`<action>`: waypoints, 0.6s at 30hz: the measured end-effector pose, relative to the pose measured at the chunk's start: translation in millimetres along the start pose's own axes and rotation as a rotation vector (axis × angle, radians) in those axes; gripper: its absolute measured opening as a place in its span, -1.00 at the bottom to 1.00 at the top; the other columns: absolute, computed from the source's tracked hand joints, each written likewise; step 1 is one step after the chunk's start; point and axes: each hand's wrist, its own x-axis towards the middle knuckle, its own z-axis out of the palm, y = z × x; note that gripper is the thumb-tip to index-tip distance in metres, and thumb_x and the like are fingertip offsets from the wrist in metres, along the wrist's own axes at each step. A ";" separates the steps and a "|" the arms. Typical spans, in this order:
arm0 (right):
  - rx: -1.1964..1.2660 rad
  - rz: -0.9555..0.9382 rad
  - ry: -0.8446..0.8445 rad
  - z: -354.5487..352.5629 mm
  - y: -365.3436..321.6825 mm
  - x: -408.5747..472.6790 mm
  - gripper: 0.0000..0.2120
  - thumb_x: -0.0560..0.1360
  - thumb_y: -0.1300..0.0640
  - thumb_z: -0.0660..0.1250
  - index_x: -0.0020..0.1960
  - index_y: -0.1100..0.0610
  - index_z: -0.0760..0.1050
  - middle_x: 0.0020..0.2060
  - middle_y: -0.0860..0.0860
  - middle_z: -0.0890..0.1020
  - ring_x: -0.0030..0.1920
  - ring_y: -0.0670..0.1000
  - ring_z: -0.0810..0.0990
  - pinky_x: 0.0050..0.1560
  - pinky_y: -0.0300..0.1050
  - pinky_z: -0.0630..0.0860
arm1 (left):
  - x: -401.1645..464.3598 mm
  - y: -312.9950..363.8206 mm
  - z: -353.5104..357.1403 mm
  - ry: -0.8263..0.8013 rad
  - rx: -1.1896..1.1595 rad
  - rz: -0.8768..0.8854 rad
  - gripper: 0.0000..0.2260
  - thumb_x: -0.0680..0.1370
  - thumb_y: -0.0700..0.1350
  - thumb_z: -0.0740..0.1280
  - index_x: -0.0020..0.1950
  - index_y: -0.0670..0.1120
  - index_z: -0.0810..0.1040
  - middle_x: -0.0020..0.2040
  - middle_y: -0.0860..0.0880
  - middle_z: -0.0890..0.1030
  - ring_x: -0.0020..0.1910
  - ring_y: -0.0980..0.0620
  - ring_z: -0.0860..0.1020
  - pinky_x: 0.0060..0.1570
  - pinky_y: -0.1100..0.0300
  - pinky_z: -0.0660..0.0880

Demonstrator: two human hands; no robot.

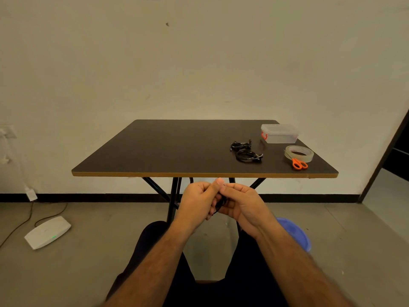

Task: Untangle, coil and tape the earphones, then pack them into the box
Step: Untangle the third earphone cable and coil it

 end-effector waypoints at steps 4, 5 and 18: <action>-0.019 -0.037 0.029 7.3 6.0 0.3 -0.80 0.58 0.20 0.29 0.03 0.33 0.59 -0.20 0.22 0.65 -0.23 0.14 0.64 -0.10 0.04 0.64 | 3.8 -3.9 2.1 0.058 0.051 -0.059 -0.57 0.63 0.15 0.18 -0.30 -0.10 0.49 -0.51 0.05 0.43 -0.56 0.15 0.39 -0.53 0.29 0.35; -0.049 -0.057 0.040 9.6 8.5 0.7 -0.80 0.60 0.20 0.28 0.04 0.33 0.59 -0.20 0.23 0.66 -0.22 0.15 0.65 -0.08 0.06 0.64 | 6.7 -6.2 1.9 0.075 0.068 -0.089 -0.57 0.64 0.16 0.16 -0.28 -0.09 0.50 -0.50 0.04 0.42 -0.55 0.16 0.39 -0.53 0.29 0.34; -0.203 -0.086 0.131 15.7 2.2 38.2 -0.85 0.61 0.17 0.29 0.05 0.16 0.62 -0.39 -0.02 0.61 -0.30 -0.03 0.66 -0.23 -0.06 0.65 | 57.9 -7.3 -12.7 0.056 -0.063 -0.242 -0.62 0.69 0.05 0.08 -0.21 -0.12 0.45 -0.48 0.02 0.33 -0.54 0.11 0.28 -0.51 0.23 0.26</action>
